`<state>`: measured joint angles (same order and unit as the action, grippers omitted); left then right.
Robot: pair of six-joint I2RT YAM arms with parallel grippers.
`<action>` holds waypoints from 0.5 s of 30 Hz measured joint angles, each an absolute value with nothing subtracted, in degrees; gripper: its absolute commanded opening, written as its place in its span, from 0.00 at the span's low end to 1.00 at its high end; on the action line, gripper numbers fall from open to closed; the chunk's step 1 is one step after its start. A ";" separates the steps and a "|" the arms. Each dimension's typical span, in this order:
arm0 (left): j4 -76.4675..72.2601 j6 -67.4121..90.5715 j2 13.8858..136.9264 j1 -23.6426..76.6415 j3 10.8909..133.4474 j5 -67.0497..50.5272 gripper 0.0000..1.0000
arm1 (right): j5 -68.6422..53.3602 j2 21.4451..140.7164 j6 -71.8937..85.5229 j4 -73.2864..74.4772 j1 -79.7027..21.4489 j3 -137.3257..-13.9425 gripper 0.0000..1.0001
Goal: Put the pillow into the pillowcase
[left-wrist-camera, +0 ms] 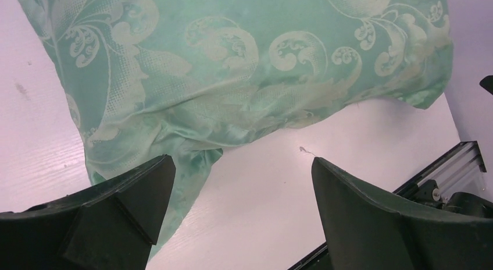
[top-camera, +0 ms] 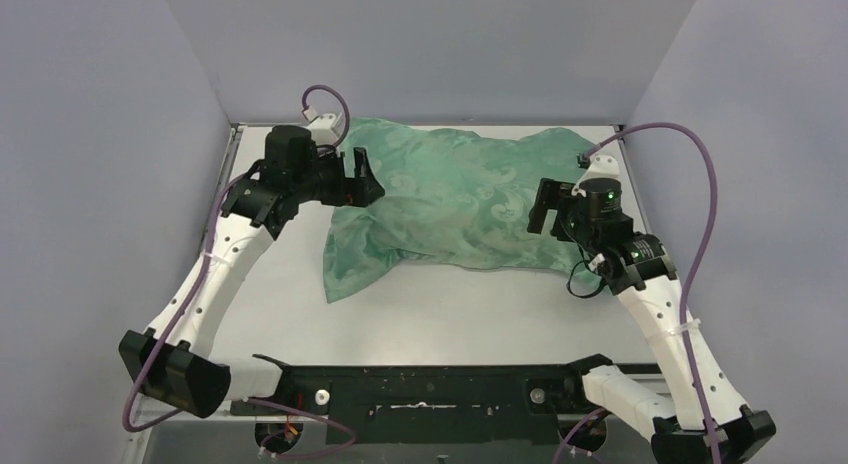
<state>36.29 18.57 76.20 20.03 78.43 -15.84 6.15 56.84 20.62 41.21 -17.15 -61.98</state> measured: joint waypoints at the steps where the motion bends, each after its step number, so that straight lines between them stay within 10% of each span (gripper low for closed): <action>1: 36.32 18.20 75.07 20.34 78.22 -15.57 0.90 | 5.65 55.51 20.62 41.69 -17.15 -62.28 1.00; 15: 24.05 18.06 56.18 20.95 64.55 -24.51 0.90 | 2.44 44.29 22.65 44.99 -17.15 -66.22 1.00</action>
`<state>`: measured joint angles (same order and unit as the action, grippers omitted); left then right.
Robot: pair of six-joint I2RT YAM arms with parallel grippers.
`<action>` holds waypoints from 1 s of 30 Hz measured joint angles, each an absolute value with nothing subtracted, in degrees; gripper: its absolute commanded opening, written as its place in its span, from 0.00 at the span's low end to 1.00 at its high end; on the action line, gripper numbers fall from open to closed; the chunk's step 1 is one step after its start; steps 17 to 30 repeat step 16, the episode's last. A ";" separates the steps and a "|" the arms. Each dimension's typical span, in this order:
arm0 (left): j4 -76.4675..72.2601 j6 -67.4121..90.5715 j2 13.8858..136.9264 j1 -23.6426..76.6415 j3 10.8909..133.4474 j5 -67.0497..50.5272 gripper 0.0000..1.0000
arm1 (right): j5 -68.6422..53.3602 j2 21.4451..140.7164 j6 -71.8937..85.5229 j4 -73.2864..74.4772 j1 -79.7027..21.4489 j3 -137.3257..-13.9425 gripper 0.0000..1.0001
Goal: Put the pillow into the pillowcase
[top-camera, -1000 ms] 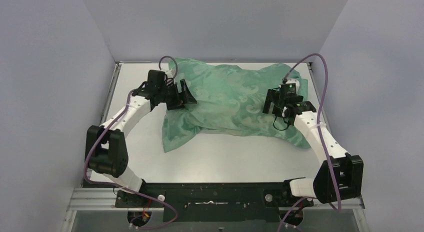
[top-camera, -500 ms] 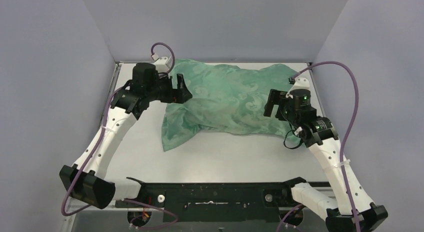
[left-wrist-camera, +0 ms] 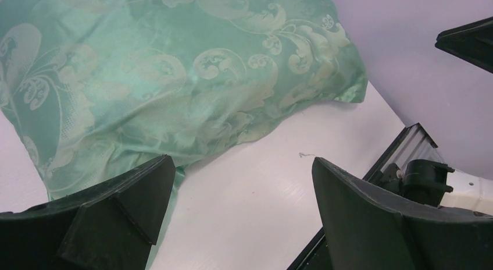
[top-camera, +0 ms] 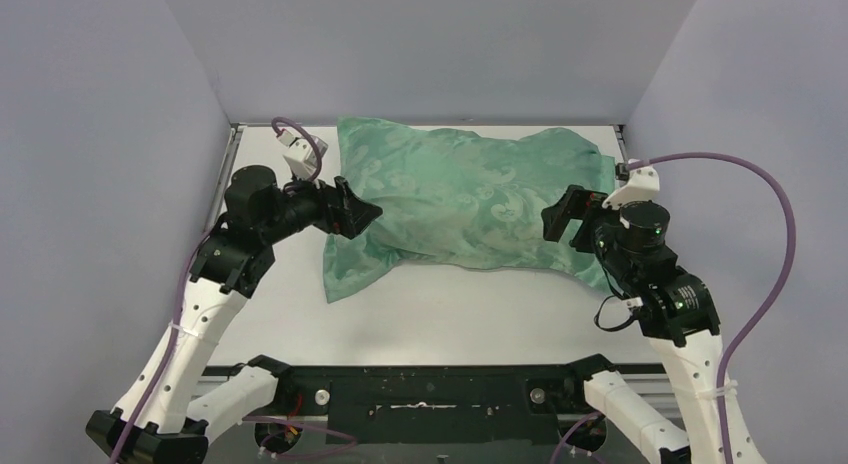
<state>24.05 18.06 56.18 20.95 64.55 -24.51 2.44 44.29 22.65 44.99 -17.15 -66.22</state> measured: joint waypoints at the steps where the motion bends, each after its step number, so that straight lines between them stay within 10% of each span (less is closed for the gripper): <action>1: 23.31 18.35 55.72 20.95 63.90 -24.51 0.90 | 2.31 43.72 22.98 45.10 -17.15 -66.22 1.00; 30: 22.46 19.33 52.25 20.95 62.13 -20.69 0.90 | 2.13 39.83 25.36 46.11 -17.15 -66.22 1.00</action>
